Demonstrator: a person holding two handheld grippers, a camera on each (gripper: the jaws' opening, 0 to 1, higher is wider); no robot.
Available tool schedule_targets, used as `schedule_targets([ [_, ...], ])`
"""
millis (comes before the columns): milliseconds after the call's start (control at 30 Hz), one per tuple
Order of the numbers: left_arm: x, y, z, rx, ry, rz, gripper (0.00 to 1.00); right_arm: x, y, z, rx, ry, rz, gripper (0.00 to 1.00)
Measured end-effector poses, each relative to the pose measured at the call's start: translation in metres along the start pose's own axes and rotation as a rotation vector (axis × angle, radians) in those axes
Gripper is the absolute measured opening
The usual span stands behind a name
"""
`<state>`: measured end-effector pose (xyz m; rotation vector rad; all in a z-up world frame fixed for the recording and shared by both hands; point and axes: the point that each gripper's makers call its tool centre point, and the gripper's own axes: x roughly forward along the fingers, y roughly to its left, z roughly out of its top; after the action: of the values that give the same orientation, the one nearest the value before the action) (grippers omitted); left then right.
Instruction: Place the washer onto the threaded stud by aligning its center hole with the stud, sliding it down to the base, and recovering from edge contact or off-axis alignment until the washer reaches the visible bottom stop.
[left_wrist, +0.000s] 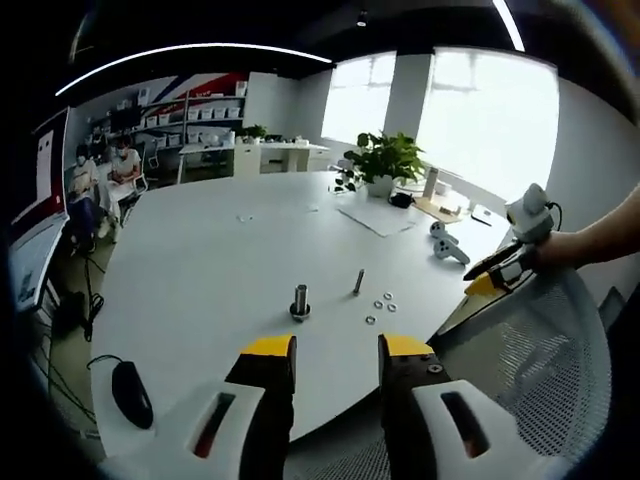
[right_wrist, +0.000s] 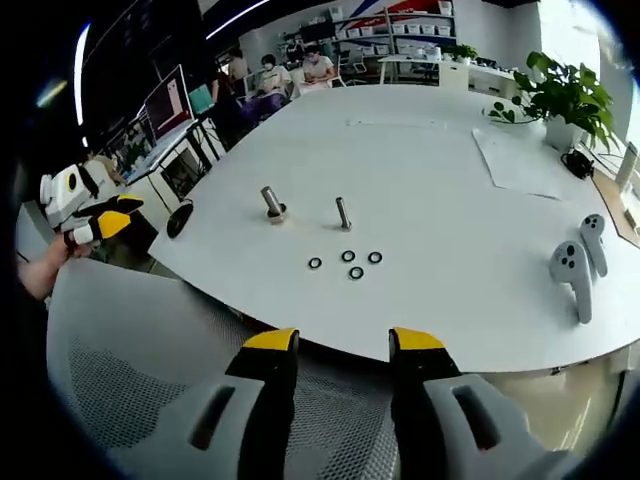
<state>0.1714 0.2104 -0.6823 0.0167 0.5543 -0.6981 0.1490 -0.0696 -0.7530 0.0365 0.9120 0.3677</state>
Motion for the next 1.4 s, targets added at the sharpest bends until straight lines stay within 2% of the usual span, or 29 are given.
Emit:
schedule_targets([
  [100,0.001,0.000,-0.003,0.002,0.018,0.000,0.33,-0.001,-0.002,0.002,0.011,-0.010,-0.004,0.38],
  [267,0.002,-0.003,0.000,0.007,0.000,-0.003,0.34,-0.002,-0.005,0.003,0.003,-0.016,-0.006,0.38],
  [333,0.003,-0.005,-0.005,0.014,0.026,-0.013,0.35,-0.001,-0.004,0.005,0.035,-0.025,0.002,0.38],
  [433,0.003,-0.010,-0.006,0.019,0.028,-0.048,0.37,0.001,0.003,0.001,-0.003,-0.002,0.012,0.38],
  [667,0.004,-0.012,-0.006,0.008,0.031,-0.058,0.37,0.000,0.001,0.003,0.017,-0.013,0.014,0.38],
  [800,0.003,-0.016,-0.005,0.019,0.024,-0.067,0.37,0.001,0.003,0.000,0.001,0.007,0.020,0.38],
  [933,0.003,-0.018,-0.003,-0.047,0.029,-0.091,0.37,0.001,0.000,0.000,0.009,0.004,0.019,0.38],
  [1067,0.001,-0.018,-0.003,-0.055,0.034,-0.092,0.39,0.000,0.002,0.001,0.003,0.004,0.021,0.38],
  [1133,-0.001,-0.021,-0.003,-0.012,0.049,-0.081,0.39,0.002,0.002,-0.001,-0.001,0.012,0.022,0.38],
  [1200,-0.004,-0.023,0.001,-0.001,0.054,-0.075,0.39,0.002,0.002,-0.002,-0.005,0.016,0.024,0.38],
  [1267,-0.005,-0.023,0.004,-0.012,0.036,-0.084,0.39,0.002,0.002,-0.001,-0.004,0.014,0.024,0.38],
  [1300,-0.004,-0.020,0.004,-0.047,0.018,-0.080,0.39,0.001,0.001,-0.001,0.001,0.012,0.022,0.38],
  [1400,0.002,-0.016,-0.008,0.002,0.047,-0.058,0.40,0.001,0.001,0.000,0.009,0.004,0.020,0.38],
])
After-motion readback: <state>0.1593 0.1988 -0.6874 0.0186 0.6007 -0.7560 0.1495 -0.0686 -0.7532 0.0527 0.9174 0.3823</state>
